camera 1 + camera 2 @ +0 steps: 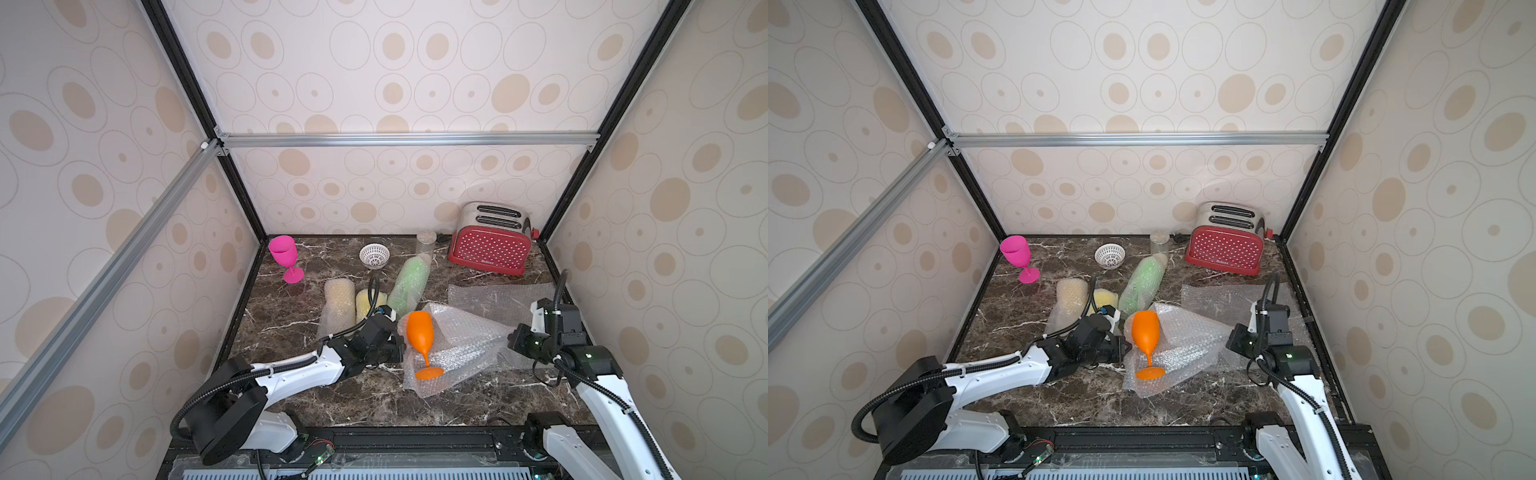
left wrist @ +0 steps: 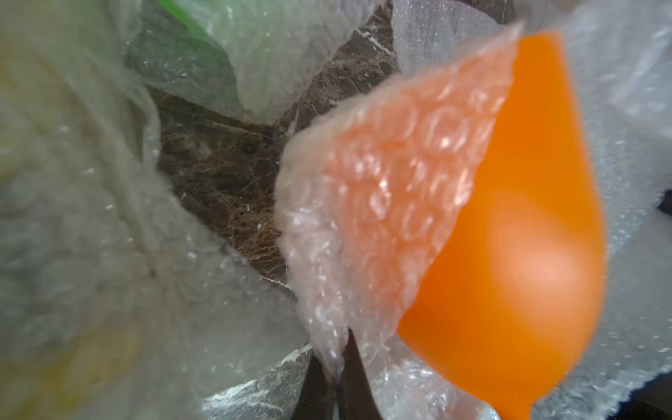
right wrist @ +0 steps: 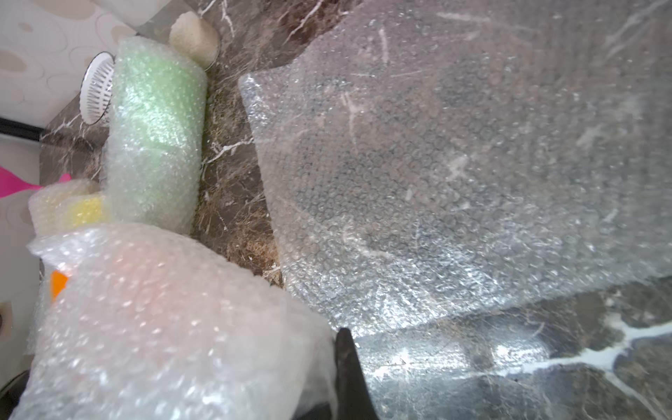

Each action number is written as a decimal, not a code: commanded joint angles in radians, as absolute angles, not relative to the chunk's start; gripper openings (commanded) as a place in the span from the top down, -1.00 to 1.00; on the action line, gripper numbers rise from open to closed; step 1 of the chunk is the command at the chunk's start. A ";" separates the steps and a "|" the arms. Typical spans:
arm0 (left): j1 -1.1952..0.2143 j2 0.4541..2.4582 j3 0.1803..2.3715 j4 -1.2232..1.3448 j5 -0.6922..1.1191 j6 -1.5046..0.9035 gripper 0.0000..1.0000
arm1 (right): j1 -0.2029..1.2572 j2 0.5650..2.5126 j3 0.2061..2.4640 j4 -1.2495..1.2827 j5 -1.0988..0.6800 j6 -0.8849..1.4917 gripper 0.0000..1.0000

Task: Unpack wine glasses from bubble wrap
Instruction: Unwrap the bubble wrap at the center of the board.

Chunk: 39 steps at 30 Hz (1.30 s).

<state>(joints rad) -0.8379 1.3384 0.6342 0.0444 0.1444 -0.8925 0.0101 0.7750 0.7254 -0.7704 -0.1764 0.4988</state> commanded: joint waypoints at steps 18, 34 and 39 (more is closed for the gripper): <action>-0.841 1.480 0.673 0.139 0.227 -0.926 0.76 | -0.053 0.855 0.670 -0.791 -0.255 0.491 0.03; -0.841 1.482 0.660 0.129 0.214 -0.925 0.94 | -0.056 0.839 0.948 -0.999 -0.010 0.416 -0.67; -0.841 1.482 0.664 0.135 0.229 -0.928 0.84 | -0.057 0.866 0.896 -0.953 -0.135 0.422 -0.65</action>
<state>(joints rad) -0.8379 1.4830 0.6411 0.1268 0.2276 -0.9344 -0.0486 0.8551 0.9257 -0.9482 -0.0780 0.4320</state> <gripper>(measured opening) 0.073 0.826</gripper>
